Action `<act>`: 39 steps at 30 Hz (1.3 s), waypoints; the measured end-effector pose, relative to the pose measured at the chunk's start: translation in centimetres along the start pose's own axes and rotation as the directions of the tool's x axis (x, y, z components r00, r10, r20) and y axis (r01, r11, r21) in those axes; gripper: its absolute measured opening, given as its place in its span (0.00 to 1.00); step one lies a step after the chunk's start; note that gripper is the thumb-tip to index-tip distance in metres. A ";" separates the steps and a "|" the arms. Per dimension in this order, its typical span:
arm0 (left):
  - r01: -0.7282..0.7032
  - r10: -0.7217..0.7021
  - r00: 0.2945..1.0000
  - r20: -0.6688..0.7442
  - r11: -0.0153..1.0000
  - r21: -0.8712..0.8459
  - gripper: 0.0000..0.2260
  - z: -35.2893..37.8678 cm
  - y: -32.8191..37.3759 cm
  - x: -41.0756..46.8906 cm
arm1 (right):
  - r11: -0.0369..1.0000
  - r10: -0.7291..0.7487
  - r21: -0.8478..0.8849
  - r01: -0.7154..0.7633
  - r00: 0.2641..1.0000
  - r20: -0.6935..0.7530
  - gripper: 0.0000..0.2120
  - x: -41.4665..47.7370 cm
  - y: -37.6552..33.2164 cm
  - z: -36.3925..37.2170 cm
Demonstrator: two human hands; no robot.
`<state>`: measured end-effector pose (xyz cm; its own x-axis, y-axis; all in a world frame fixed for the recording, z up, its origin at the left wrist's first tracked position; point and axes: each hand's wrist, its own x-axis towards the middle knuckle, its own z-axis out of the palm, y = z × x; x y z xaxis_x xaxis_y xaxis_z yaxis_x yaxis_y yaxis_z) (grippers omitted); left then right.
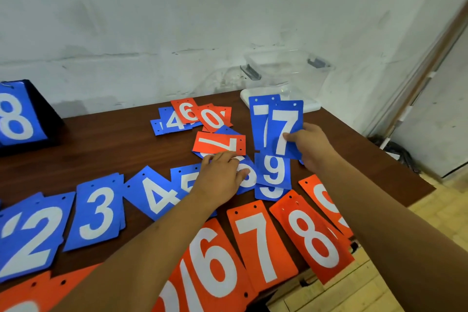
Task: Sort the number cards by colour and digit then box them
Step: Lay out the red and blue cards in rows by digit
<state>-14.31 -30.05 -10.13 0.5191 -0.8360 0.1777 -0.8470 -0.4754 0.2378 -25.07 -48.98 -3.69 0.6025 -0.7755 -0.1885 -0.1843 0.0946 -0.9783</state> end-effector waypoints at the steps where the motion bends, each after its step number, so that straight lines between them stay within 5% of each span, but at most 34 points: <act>1: 0.003 -0.006 0.999 -0.038 0.998 -0.060 0.20 -0.3 0.3 0.1 | 1.000 0.013 0.018 -0.014 0.999 0.034 0.08 -0.6 0.1 0.0; 3: 0.094 -0.138 0.986 -0.091 0.921 -0.378 0.18 -1.5 1.1 0.2 | 0.997 0.056 0.050 -0.062 0.993 0.109 0.08 -1.7 0.4 0.3; 5: 0.244 -0.330 0.944 0.032 0.624 -0.742 0.13 -2.8 1.9 0.5 | 0.992 0.105 0.045 -0.116 0.974 0.200 0.11 -2.8 0.9 0.9; 7: 0.285 -0.364 0.924 0.120 0.444 -0.849 0.06 -3.4 2.2 0.7 | 0.993 0.109 0.005 -0.114 0.961 0.255 0.13 -3.6 1.3 1.6; 13: 0.241 -0.312 0.944 0.108 0.428 -0.871 0.05 -3.1 2.2 -0.2 | 0.973 -0.010 -0.226 0.043 0.989 0.147 0.13 -5.1 1.8 3.9; 17: 0.228 -0.435 0.899 0.049 0.370 -0.900 0.05 -3.1 1.0 -0.9 | 0.938 -0.051 -0.332 0.096 0.989 0.140 0.12 -4.5 1.4 3.3; 21: 0.268 -0.522 0.850 0.067 0.320 -0.909 0.06 -3.2 -0.6 -1.4 | 0.573 -0.175 -0.816 0.079 0.984 -0.028 0.21 -2.6 2.1 0.2; 24: 0.297 -0.531 0.843 0.084 0.329 -0.897 0.05 -3.1 -1.1 -1.6 | 0.328 -0.048 -0.944 -0.029 0.998 -0.047 0.24 -2.5 3.0 0.5; 26: 0.311 -0.522 0.847 0.105 0.325 -0.893 0.05 -3.0 -1.1 -1.5 | 0.258 -0.028 -0.964 -0.070 0.996 -0.080 0.31 -2.4 3.5 1.4; 34: 0.316 -0.517 0.850 0.099 0.350 -0.882 0.06 -2.6 -1.2 -1.5 | 0.484 0.139 -0.857 -0.178 0.982 -0.126 0.28 -1.1 2.4 3.7; 39: 0.313 -0.519 0.850 0.094 0.354 -0.881 0.06 -2.8 -1.3 -1.6 | 0.674 0.032 -0.733 -0.097 0.994 -0.102 0.13 -0.2 3.3 3.8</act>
<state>-13.72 -27.37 -8.05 0.8699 -0.4894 -0.0618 -0.0362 -0.1883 0.9815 -22.90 -46.13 -7.20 0.5137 -0.8318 -0.2103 -0.7517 -0.3181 -0.5777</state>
